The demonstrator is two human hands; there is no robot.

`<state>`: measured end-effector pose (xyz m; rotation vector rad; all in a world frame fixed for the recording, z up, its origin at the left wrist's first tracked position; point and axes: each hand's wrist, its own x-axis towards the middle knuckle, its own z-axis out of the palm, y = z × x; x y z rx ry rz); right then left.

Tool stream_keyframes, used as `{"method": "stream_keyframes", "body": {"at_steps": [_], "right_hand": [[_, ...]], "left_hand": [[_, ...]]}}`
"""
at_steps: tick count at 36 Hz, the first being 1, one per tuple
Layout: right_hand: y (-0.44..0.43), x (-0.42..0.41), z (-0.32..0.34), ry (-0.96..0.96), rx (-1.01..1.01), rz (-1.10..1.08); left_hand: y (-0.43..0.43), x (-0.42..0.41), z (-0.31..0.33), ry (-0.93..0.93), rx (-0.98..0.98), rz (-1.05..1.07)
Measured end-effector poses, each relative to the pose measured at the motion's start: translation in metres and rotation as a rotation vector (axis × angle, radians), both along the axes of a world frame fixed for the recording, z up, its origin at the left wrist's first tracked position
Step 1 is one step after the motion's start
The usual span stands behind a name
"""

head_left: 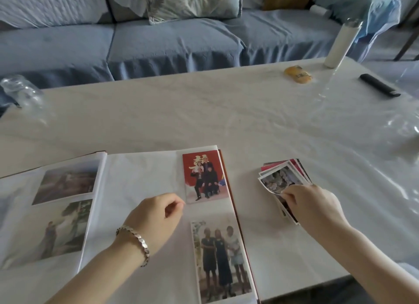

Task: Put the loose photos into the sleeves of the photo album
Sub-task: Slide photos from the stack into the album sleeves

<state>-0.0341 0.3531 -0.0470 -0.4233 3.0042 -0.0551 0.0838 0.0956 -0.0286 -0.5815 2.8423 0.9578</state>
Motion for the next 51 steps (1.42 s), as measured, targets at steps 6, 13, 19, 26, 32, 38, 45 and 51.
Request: {"method": "stream_keyframes", "body": {"at_steps": [6,13,19,26,32,38,45,51], "right_hand": [[-0.005,0.009,0.006,0.257,-0.184,0.004],[-0.037,0.032,0.016,0.640,-0.653,0.516],[-0.083,0.062,0.008,0.323,-0.672,0.756],[-0.121,0.069,0.016,0.068,-0.721,0.554],[-0.145,0.059,0.020,-0.147,-0.578,0.559],[-0.154,0.063,0.014,-0.296,-0.680,0.439],[-0.150,0.062,0.007,-0.437,-0.895,0.246],[-0.144,0.065,0.001,-0.287,-0.834,0.161]], "left_hand": [[-0.001,0.000,0.003,0.027,0.116,0.043],[0.018,-0.007,0.021,-0.037,0.937,0.233],[0.018,0.000,0.023,0.141,0.948,0.379],[-0.030,0.018,0.004,0.043,0.470,0.257],[-0.053,0.028,0.008,0.007,0.149,0.011],[-0.062,0.032,0.003,0.088,0.104,0.020],[-0.057,0.030,0.003,0.257,0.107,0.142],[-0.050,0.021,-0.006,0.218,0.121,0.148]]}}
